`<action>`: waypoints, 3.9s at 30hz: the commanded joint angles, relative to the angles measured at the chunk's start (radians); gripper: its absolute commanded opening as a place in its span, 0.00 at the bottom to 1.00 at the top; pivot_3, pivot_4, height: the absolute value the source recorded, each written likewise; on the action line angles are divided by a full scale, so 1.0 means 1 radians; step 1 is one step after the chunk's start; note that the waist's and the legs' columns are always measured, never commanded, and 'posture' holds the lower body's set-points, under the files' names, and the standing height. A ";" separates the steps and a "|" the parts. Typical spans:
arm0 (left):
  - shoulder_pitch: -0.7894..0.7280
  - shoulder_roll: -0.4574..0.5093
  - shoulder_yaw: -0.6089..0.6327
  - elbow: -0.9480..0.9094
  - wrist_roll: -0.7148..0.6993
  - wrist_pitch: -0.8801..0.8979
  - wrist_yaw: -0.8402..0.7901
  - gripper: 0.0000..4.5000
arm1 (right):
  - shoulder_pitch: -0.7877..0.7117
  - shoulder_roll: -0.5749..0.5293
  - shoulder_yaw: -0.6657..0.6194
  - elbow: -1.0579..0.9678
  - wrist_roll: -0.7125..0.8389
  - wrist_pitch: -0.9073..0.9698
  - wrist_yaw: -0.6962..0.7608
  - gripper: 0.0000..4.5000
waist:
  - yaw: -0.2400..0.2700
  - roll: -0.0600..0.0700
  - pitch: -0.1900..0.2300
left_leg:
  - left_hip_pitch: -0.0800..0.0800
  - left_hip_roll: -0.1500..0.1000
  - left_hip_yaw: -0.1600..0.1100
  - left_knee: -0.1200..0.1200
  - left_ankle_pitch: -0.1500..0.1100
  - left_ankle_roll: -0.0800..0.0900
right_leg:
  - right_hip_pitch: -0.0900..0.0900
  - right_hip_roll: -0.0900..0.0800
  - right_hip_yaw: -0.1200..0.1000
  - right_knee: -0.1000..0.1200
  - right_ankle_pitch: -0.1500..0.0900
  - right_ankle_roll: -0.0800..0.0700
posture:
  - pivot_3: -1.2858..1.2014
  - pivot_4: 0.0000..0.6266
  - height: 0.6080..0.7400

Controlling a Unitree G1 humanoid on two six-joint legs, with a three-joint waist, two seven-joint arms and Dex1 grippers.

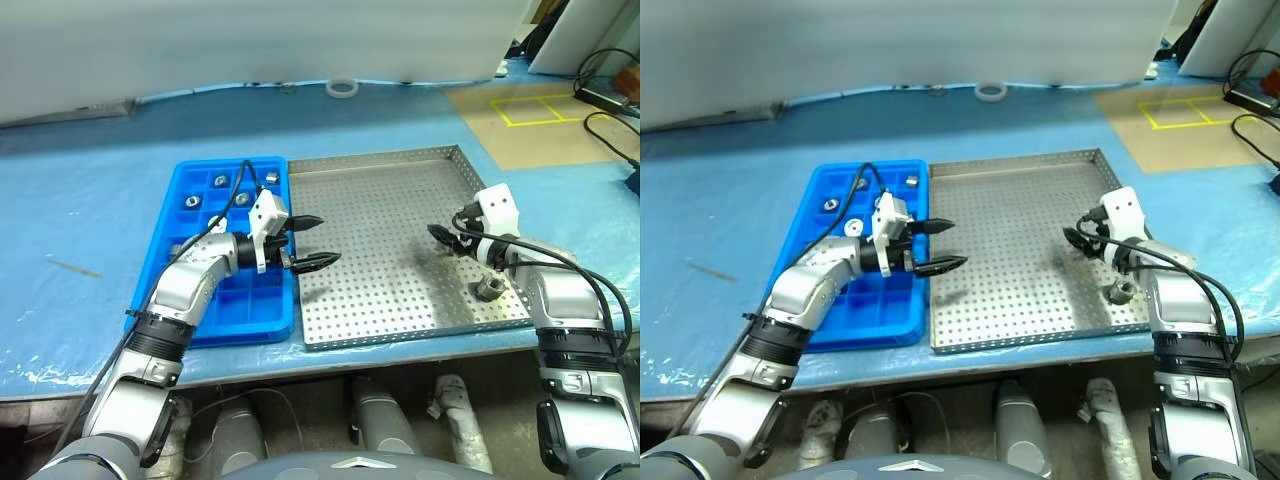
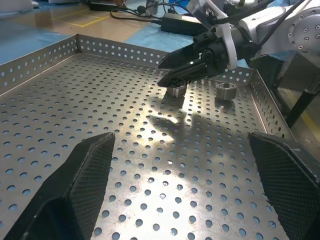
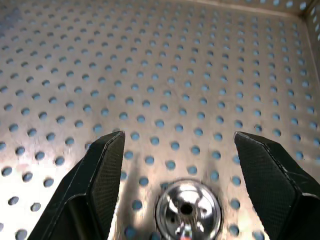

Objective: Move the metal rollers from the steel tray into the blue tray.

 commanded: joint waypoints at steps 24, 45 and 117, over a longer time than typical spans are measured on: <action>0.448 0.136 0.293 -0.520 -0.055 0.110 0.277 1.00 | -0.447 0.244 0.227 0.319 0.164 -0.281 0.439 0.36 | 0.103 0.000 0.000 | -0.012 0.004 -0.001 -0.004 0.000 0.000 | -0.013 0.000 -0.005 0.001 0.003 -0.013 | 0.57 0.24 1.00; 0.887 0.130 0.489 -0.896 -0.181 0.173 0.480 1.00 | -0.440 0.325 0.568 0.398 0.039 -0.390 0.853 0.36 | 0.272 -0.001 0.001 | -0.014 0.006 -0.010 -0.009 0.003 -0.006 | -0.010 -0.002 -0.016 0.002 -0.003 -0.009 | 0.68 0.24 1.00; 0.123 0.079 0.086 -0.212 -0.038 0.104 0.030 1.00 | -0.111 -0.069 0.101 -0.124 0.248 0.047 0.268 0.35 | -0.066 -0.002 0.000 | -0.010 0.000 -0.005 0.008 -0.002 0.004 | -0.006 0.001 -0.007 0.002 0.003 -0.011 | 0.40 0.24 1.00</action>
